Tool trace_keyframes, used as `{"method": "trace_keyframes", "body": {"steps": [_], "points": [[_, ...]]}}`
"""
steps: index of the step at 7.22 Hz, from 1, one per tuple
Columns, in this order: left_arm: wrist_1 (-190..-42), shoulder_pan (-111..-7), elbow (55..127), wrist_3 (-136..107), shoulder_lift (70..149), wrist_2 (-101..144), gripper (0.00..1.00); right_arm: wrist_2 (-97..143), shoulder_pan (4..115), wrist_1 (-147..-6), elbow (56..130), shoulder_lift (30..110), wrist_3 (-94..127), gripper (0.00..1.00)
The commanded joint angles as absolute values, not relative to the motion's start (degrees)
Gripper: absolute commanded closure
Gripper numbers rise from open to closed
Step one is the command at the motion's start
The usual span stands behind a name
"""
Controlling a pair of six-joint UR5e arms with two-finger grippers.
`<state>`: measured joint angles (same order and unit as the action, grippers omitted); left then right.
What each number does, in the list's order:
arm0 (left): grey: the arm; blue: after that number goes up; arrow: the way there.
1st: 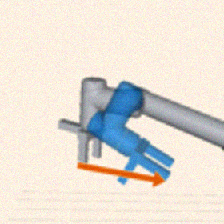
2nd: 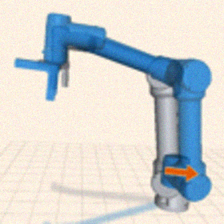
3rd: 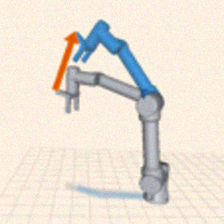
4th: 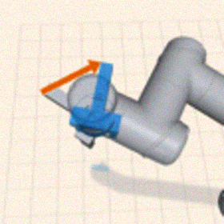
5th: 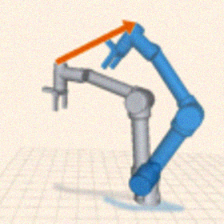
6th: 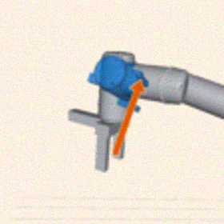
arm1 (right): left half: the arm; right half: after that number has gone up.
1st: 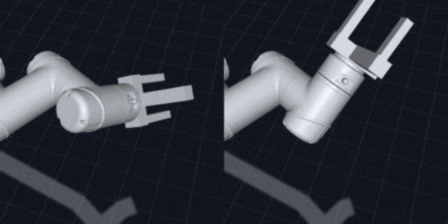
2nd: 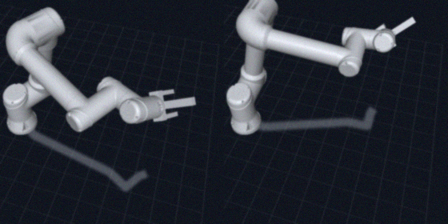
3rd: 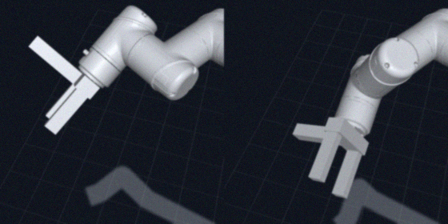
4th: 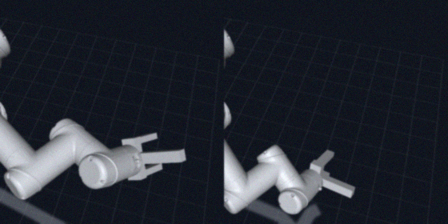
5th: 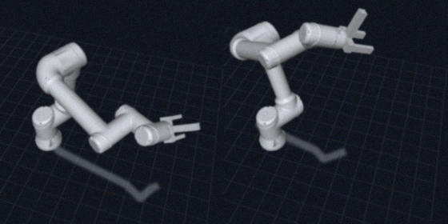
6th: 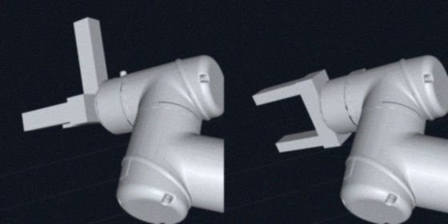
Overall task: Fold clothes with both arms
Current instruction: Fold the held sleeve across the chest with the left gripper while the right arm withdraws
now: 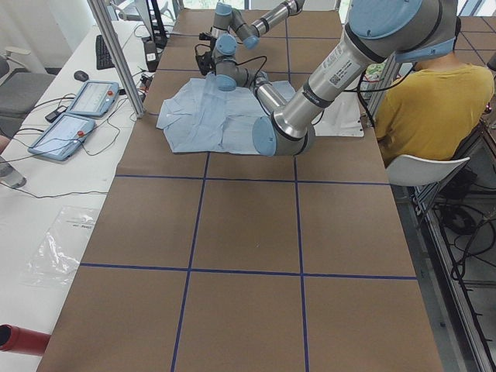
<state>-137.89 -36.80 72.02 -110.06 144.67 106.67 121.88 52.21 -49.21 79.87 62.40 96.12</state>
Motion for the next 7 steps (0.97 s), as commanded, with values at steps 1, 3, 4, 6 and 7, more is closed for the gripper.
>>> {"method": "trace_keyframes", "body": {"steps": [1,3,4,6,7], "points": [[-138.9,-33.3,70.7,-110.1,145.9,103.0,1.00,125.6,57.1,-49.4,79.9,66.5,87.7,0.00],[-141.4,-31.5,66.6,-110.1,148.6,101.2,0.83,126.2,58.4,-49.2,79.9,69.2,86.1,0.00],[-142.5,-31.0,63.5,-110.0,150.5,101.1,0.41,126.3,58.2,-49.2,80.0,69.3,86.3,0.00],[-142.4,-31.0,64.6,-109.9,150.6,100.7,0.17,126.3,58.0,-49.1,80.3,69.5,87.2,0.00],[-142.2,-31.0,66.3,-110.0,150.3,100.9,0.17,126.0,56.6,-49.1,81.5,69.8,88.3,0.00]]}}
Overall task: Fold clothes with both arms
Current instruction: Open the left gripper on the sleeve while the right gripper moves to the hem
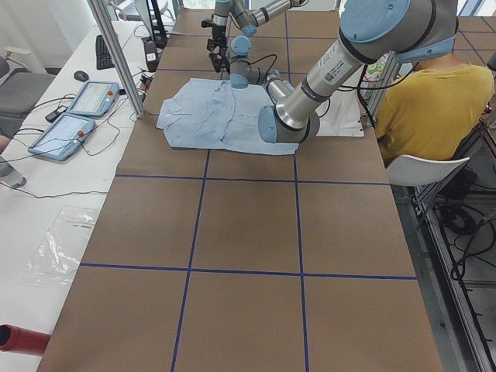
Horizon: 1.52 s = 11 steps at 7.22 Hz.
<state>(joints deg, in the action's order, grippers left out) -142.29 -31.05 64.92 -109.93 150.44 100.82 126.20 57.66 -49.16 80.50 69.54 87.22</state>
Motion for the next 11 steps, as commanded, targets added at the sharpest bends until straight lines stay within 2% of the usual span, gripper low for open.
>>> {"method": "trace_keyframes", "body": {"steps": [1,3,5,7,9,11], "points": [[-141.6,-31.2,73.5,-110.0,145.8,101.3,0.17,125.9,55.3,-49.1,83.8,70.7,91.3,0.00],[-139.3,-31.6,86.3,-108.8,135.7,103.3,0.18,124.1,50.4,-49.4,91.9,74.8,98.8,0.00],[-138.7,-35.9,93.3,-105.8,128.5,109.7,0.20,116.8,41.3,-54.2,105.9,82.8,104.0,0.01],[-138.6,-38.5,95.9,-102.7,124.0,112.4,0.20,104.7,28.3,-78.0,119.9,82.6,107.8,0.01],[-138.7,-40.9,96.1,-102.7,122.4,115.0,0.20,94.6,17.7,-84.7,124.0,82.5,114.2,0.01],[-138.7,-41.7,96.1,-102.7,121.1,115.0,0.20,86.3,11.6,-91.1,123.0,82.4,115.0,0.08]]}}
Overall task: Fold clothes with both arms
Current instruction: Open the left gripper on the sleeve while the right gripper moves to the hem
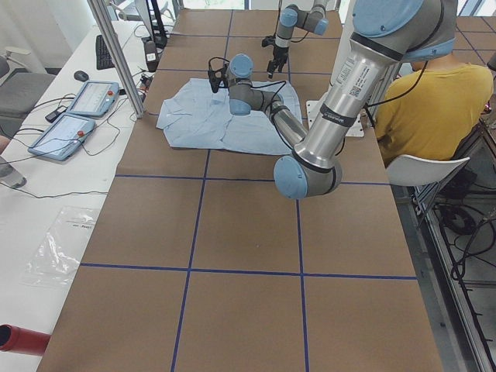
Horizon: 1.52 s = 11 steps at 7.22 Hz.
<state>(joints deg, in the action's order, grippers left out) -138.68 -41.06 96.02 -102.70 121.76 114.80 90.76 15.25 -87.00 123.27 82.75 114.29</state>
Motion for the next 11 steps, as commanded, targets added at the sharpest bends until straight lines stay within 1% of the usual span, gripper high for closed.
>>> {"method": "trace_keyframes", "body": {"steps": [1,4,5,6,7,10,11], "points": [[-138.6,-41.7,95.8,-102.7,120.9,114.9,0.20,86.0,11.0,-91.3,121.9,82.5,115.2,0.09],[-138.6,-41.4,95.5,-102.7,120.3,114.9,0.20,87.4,10.8,-91.2,120.3,82.8,116.2,0.14],[-138.6,-41.5,95.7,-102.7,120.2,114.9,0.20,87.8,10.8,-91.2,120.1,83.1,116.2,0.20],[-138.7,-41.5,95.7,-102.7,120.1,114.9,0.20,89.7,10.8,-91.1,119.8,83.1,116.2,0.30],[-138.7,-41.5,95.7,-102.7,120.1,114.9,0.20,90.3,10.7,-91.1,119.4,83.1,116.2,0.31],[-138.7,-41.6,95.9,-102.7,120.1,114.9,0.20,91.1,10.7,-91.4,119.5,83.2,116.2,0.31],[-138.7,-41.7,95.9,-102.7,120.1,114.9,0.20,91.1,10.5,-91.4,119.5,83.2,116.3,0.34]]}}
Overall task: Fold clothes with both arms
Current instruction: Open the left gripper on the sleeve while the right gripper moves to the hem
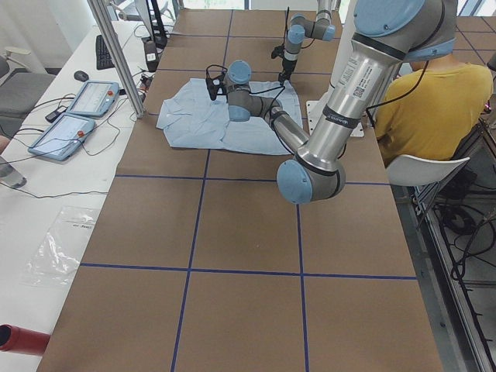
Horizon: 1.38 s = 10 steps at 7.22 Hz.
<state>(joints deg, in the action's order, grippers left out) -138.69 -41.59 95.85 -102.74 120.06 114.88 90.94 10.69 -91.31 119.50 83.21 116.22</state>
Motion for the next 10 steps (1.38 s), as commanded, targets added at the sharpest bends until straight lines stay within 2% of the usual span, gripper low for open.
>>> {"method": "trace_keyframes", "body": {"steps": [1,3,4,5,6,10], "points": [[-138.6,-41.7,95.9,-102.7,120.1,114.9,0.20,91.1,10.3,-91.4,119.3,83.2,116.3,0.35],[-138.6,-41.7,96.0,-102.7,120.1,114.9,0.20,91.1,9.9,-91.4,119.1,83.3,116.4,0.45],[-138.6,-41.7,96.0,-102.7,120.1,114.9,0.20,91.1,9.6,-91.4,119.2,83.4,117.2,0.58],[-138.6,-41.7,96.0,-102.7,120.1,114.9,0.20,91.1,9.6,-91.4,119.2,83.4,117.2,0.94],[-138.6,-41.7,96.0,-102.7,120.1,114.9,0.20,91.1,9.7,-91.4,119.3,83.5,117.1,1.00],[-138.6,-41.7,96.1,-103.4,119.8,114.6,0.18,91.1,10.0,-91.6,120.9,83.9,116.8,1.00]]}}
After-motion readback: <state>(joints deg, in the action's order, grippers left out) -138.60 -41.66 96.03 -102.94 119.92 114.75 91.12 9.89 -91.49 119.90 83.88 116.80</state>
